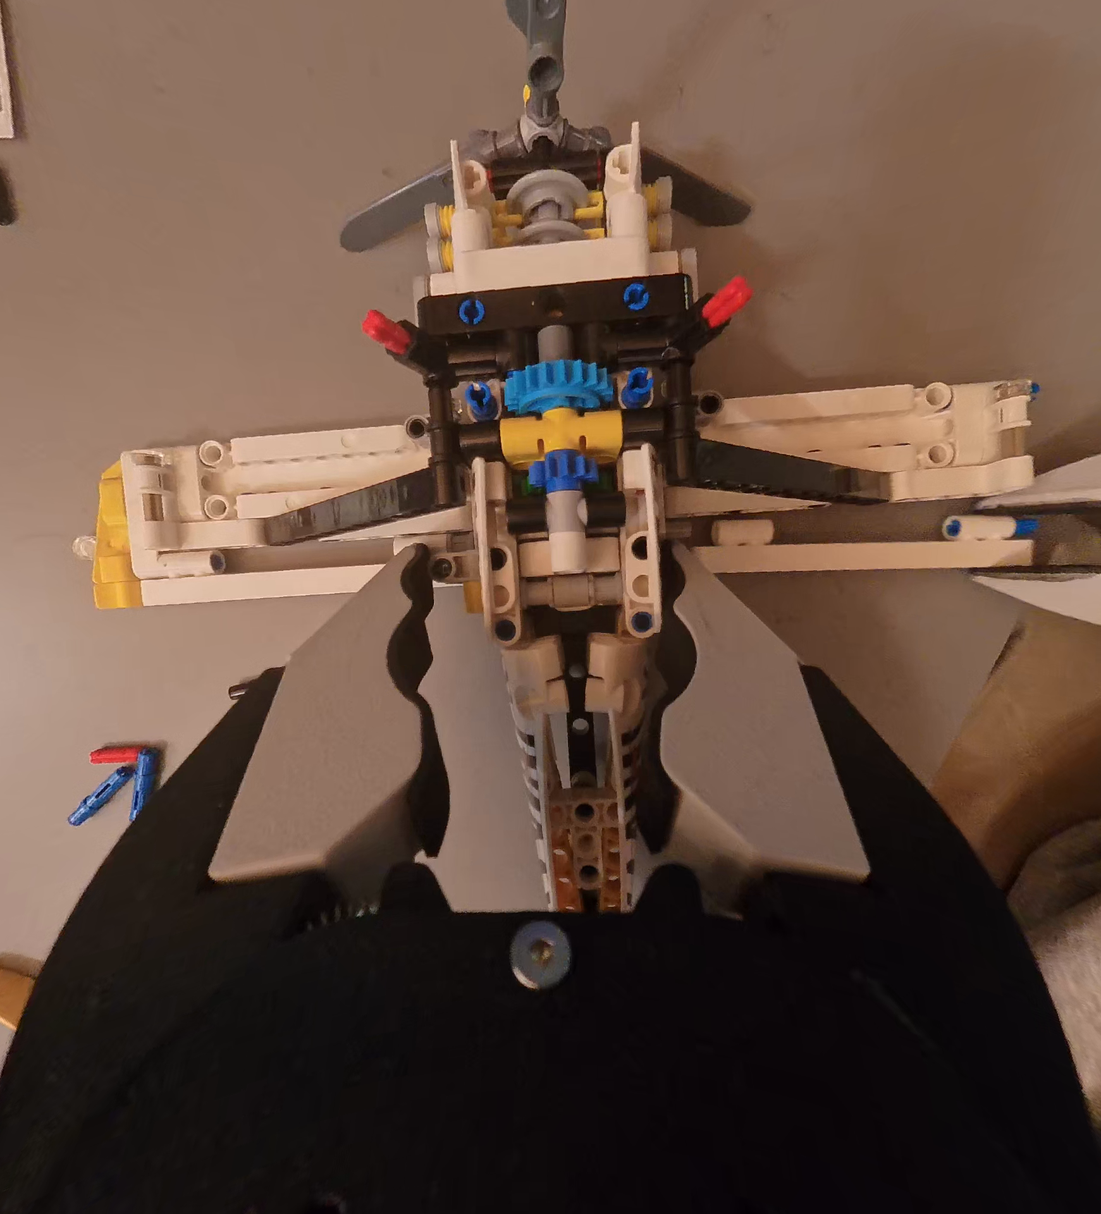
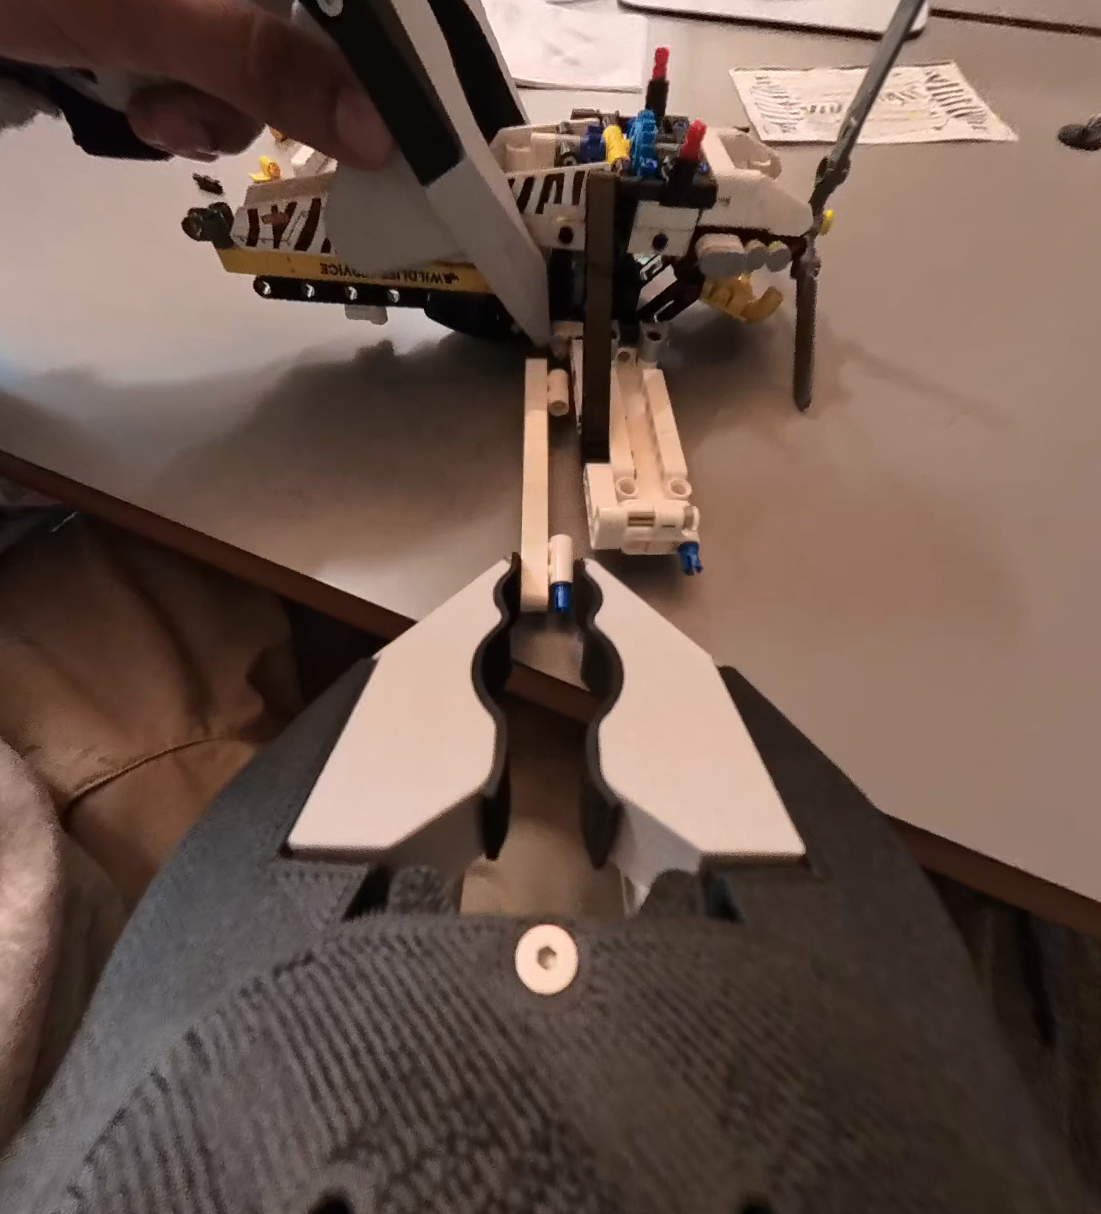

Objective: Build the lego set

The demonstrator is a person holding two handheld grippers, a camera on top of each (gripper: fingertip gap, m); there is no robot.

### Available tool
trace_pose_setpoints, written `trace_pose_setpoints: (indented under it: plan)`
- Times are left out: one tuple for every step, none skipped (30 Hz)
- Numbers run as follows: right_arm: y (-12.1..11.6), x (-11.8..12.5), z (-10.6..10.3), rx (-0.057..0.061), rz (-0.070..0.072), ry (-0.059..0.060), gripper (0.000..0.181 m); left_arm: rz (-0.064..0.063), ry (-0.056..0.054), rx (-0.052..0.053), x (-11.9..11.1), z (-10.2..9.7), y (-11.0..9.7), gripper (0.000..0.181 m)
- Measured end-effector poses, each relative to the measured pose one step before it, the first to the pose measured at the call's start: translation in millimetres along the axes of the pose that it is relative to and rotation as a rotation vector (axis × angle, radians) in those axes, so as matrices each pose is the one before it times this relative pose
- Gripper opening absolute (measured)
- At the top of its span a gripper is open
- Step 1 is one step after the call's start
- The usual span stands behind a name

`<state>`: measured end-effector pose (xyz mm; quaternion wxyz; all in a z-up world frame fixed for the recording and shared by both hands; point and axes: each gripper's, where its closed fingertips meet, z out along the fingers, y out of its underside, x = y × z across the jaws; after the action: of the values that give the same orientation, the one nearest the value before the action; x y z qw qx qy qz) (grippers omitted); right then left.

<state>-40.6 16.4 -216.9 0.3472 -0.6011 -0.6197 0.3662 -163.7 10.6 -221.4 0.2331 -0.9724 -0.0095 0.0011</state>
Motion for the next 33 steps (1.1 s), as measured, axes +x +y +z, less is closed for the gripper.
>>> trace_pose_setpoints:
  plan:
    - [-1.06, 0.32, 0.39, -0.0007, -0.0054, 0.0101, 0.014, -0.0001, 0.0028, 0.0015, 0.59, -0.08, 0.15, 0.070]
    - [-1.02, 0.27, 0.10, -0.0018, -0.0036, 0.0064, 0.014, 0.0001, 0.0013, 0.0018, 0.26, -0.19, 0.15, 0.070]
    - [-0.28, 0.02, 0.45, -0.0044, -0.0016, 0.0006, 0.014, -0.0018, 0.0031, 0.0021, 0.25, -0.22, 0.19, 0.070]
    - [0.30, 0.32, 0.56, -0.0028, -0.0019, -0.0002, 0.014, -0.0021, 0.0063, 0.0020, 0.21, -0.32, 0.14, 0.069]
    - [0.22, 0.34, 0.57, 0.0015, 0.0015, -0.0011, 0.014, -0.0015, 0.0089, 0.0028, 0.34, -0.54, 0.12, 0.069]
    - [-0.24, -0.04, 0.48, 0.0043, 0.0054, -0.0040, 0.014, -0.0021, 0.0117, 0.0030, 0.68, -0.59, 0.17, 0.068]
    - [-0.34, -0.34, 0.50, 0.0017, 0.0030, -0.0046, 0.014, -0.0031, 0.0149, 0.0030, 1.42, -0.83, 0.16, 0.068]
    - [-0.33, 0.13, 0.39, -0.0001, -0.0031, 0.0006, 0.014, -0.0025, 0.0155, 0.0029, 1.58, -0.93, 0.12, 0.068]
    - [-0.31, 0.59, 0.29, -0.0009, -0.0071, 0.0056, 0.014, -0.0014, 0.0126, 0.0043, 1.12, -0.93, -0.13, 0.068]
    - [-0.34, 0.50, 0.30, -0.0007, -0.0074, 0.0055, 0.014, 0.0011, 0.0078, 0.0035, 0.26, -0.72, -0.09, 0.067]
    - [-0.33, -0.02, 0.32, 0.0002, -0.0053, 0.0014, 0.014, 0.0034, 0.0058, -0.0005, 0.18, -0.26, 0.41, 0.067]
    - [-0.29, -0.12, 0.40, 0.0006, -0.0042, -0.0002, 0.014, 0.0048, 0.0033, -0.0025, -0.09, -0.02, 0.44, 0.068]
    - [0.02, 0.12, 0.20, -0.0004, -0.0059, 0.0015, 0.014, 0.0036, 0.0020, -0.0024, -0.09, 0.01, 0.20, 0.068]
    - [-0.26, 0.07, 0.12, 0.0016, -0.0108, 0.0008, 0.014, 0.0028, 0.0016, -0.0028, 0.13, -0.18, 0.17, 0.068]
    - [-0.38, 0.01, 0.11, 0.0026, -0.0138, 0.0003, 0.014, 0.0032, 0.0020, -0.0028, 0.24, 0.01, 0.04, 0.067]
    - [-0.04, 0.25, 0.48, -0.0015, -0.0086, 0.0009, 0.014, 0.0042, 0.0011, -0.0020, 0.27, -0.05, -0.03, 0.067]
    - [0.04, 0.31, 0.66, -0.0042, -0.0035, 0.0007, 0.014, 0.0038, -0.0002, -0.0012, 0.20, -0.03, -0.05, 0.066]
    - [0.37, 0.43, 0.53, -0.0056, -0.0019, 0.0018, 0.014, 0.0027, -0.0017, -0.0011, -0.13, -0.05, -0.07, 0.066]
    - [0.20, 0.52, 0.31, -0.0047, 0.0000, 0.0013, 0.014, 0.0014, -0.0006, -0.0008, -0.08, 0.00, 0.03, 0.066]
    - [-0.32, 0.07, -0.16, -0.0011, 0.0072, -0.0019, 0.014, -0.0008, 0.0008, 0.0001, -0.32, -0.13, 0.17, 0.066]
    - [-0.83, 0.01, -0.36, 0.0020, 0.0114, -0.0031, 0.014, -0.0033, 0.0051, 0.0016, -0.04, -0.12, 0.04, 0.065]
    - [-0.64, -0.17, -0.29, 0.0016, 0.0094, -0.0024, 0.014, -0.0053, 0.0051, 0.0017, -0.21, -0.06, 0.07, 0.065]
    - [-0.17, 0.02, -0.07, -0.0012, 0.0040, -0.0009, 0.014, -0.0022, 0.0013, 0.0014, -0.26, -0.02, 0.11, 0.065]
    - [-0.09, -0.01, 0.16, -0.0024, -0.0004, 0.0002, 0.014, 0.0027, -0.0012, -0.0002, 0.05, -0.06, 0.21, 0.065]
    - [0.16, 0.05, 0.40, -0.0043, -0.0038, 0.0018, 0.014, 0.0036, -0.0010, -0.0013, 0.31, -0.11, 0.15, 0.065]
    - [0.14, 0.08, 0.31, -0.0048, -0.0054, 0.0025, 0.014, 0.0053, -0.0007, -0.0015, 0.44, -0.10, 0.16, 0.065]
    - [-0.39, 0.05, 0.18, -0.0036, -0.0062, 0.0033, 0.014, 0.0074, -0.0007, -0.0018, 0.57, 0.00, 0.03, 0.064]
    - [-0.90, 0.04, 0.02, -0.0012, -0.0079, 0.0044, 0.014, 0.0067, 0.0020, -0.0018, 1.09, 0.05, -0.07, 0.062]
    - [-0.66, 0.05, 0.02, -0.0031, -0.0112, 0.0063, 0.014, 0.0064, 0.0001, -0.0013, 0.83, 0.27, -0.05, 0.061]
    - [-0.34, 0.08, 0.19, -0.0055, -0.0131, 0.0062, 0.014, 0.0058, -0.0055, -0.0013, 0.00, 0.12, -0.02, 0.060]
    - [-0.52, 0.10, 0.20, -0.0024, -0.0102, 0.0058, 0.014, -0.0007, -0.0064, -0.0009, -0.43, -0.25, 0.12, 0.060]
    - [-0.40, 0.17, 0.30, -0.0013, -0.0064, 0.0041, 0.014, -0.0041, -0.0041, -0.0005, -0.38, -0.05, 0.08, 0.060]
    - [-0.03, 0.17, 0.37, -0.0014, -0.0041, 0.0019, 0.014, -0.0009, -0.0020, 0.0004, -0.21, -0.15, 0.08, 0.060]
